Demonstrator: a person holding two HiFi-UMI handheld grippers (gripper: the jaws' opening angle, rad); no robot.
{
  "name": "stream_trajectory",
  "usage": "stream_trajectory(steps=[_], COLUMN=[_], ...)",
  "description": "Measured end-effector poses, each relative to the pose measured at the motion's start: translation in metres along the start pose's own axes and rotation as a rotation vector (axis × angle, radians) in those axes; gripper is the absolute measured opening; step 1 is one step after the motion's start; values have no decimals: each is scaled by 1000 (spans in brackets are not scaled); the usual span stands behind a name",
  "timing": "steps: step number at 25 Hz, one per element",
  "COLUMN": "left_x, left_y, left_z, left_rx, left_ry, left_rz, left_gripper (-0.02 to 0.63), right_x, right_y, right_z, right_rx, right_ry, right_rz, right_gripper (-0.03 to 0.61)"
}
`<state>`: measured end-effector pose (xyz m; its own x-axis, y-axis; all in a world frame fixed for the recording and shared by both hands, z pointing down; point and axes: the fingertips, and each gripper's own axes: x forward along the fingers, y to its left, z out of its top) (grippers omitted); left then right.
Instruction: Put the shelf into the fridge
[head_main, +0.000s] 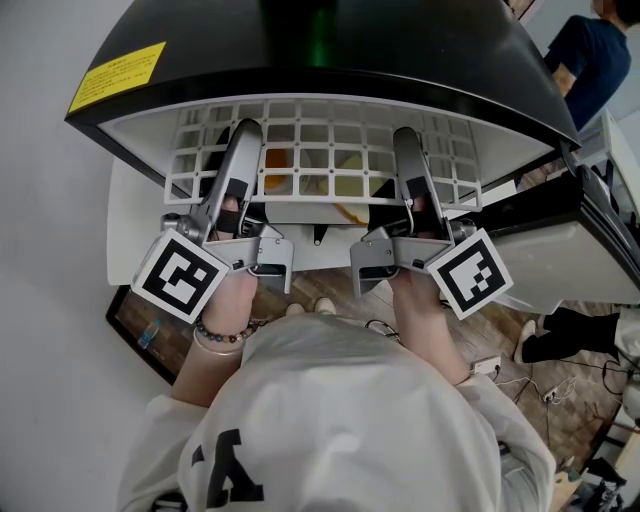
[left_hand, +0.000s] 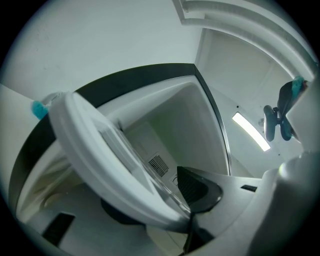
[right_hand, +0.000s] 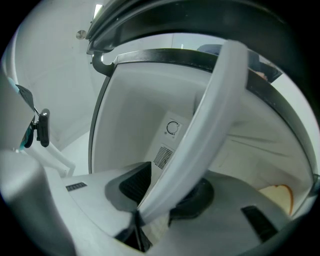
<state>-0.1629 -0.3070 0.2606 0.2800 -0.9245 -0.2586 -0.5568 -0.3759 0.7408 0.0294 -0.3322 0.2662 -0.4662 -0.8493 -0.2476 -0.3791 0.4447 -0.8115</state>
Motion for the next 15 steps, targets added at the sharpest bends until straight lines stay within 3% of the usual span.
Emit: stream_trajectory(steps=[15], left_x=[6], left_y=[3], left_z=[1], left_rx=[23], left_ry=[9], left_rz=[-2], left_gripper=[189], right_x=[6], right_y=[-3], right_z=[2], right_rx=[8], right_ry=[-5], right_rz=[-1], right_gripper=[118])
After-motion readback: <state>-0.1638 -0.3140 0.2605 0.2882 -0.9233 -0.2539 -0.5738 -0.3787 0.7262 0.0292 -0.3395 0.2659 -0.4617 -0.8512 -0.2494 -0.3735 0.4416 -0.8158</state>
